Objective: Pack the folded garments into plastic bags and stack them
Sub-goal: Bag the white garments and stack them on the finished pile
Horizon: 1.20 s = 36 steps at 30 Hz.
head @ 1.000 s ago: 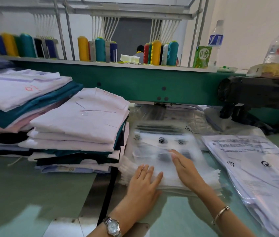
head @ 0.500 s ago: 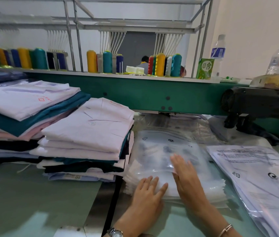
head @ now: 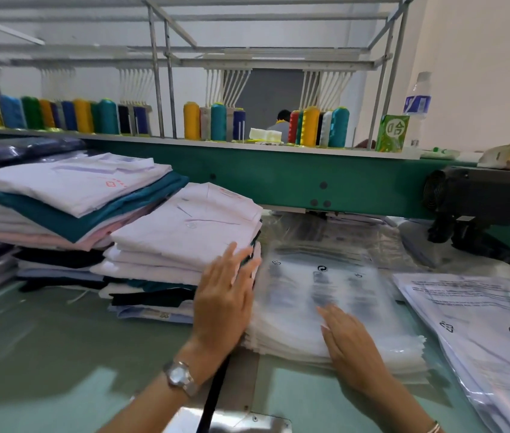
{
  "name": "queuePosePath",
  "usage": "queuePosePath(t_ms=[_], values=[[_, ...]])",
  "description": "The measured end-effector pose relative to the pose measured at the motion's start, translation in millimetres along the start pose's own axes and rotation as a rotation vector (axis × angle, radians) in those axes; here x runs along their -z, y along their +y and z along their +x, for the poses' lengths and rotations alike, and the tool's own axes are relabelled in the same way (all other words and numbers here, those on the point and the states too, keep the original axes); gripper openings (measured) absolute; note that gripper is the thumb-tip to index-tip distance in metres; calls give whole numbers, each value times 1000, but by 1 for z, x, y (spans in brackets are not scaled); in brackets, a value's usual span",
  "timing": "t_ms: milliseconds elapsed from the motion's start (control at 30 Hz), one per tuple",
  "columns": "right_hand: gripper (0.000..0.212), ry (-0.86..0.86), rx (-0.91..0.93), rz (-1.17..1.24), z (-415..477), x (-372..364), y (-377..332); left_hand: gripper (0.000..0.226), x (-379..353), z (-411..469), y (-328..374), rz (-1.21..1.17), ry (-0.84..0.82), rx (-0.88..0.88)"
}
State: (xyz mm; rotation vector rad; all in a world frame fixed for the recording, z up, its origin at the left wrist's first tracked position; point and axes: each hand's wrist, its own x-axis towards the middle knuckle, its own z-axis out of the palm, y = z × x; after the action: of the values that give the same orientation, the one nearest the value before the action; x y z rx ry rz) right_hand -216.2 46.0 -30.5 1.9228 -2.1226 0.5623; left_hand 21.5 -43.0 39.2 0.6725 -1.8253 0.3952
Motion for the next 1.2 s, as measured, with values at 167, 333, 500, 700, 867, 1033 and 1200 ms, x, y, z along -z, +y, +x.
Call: queuePosePath(t_ms=[167,333,500,700,867,1033,1200], values=[[42,36,2,48,1,2,-1,71,33,46,-54,301,-537,-95],[26,111,25,54,2,5,-6,51,38,58,-84,263,-602,-181],[49,57,-70,-58,-1,15,-6,35,37,64,-75,228,-292,18],[57,288,24,154,-1,34,-20,34,38,75,-53,107,-115,200],[37,125,87,577,-2,46,-40,26,47,70,-26,77,-31,89],[38,-41,-113,1258,15,63,-66,21,47,48,22,122,36,-70],[48,-175,-493,1849,62,89,-86,36,47,22,61,49,-63,-87]])
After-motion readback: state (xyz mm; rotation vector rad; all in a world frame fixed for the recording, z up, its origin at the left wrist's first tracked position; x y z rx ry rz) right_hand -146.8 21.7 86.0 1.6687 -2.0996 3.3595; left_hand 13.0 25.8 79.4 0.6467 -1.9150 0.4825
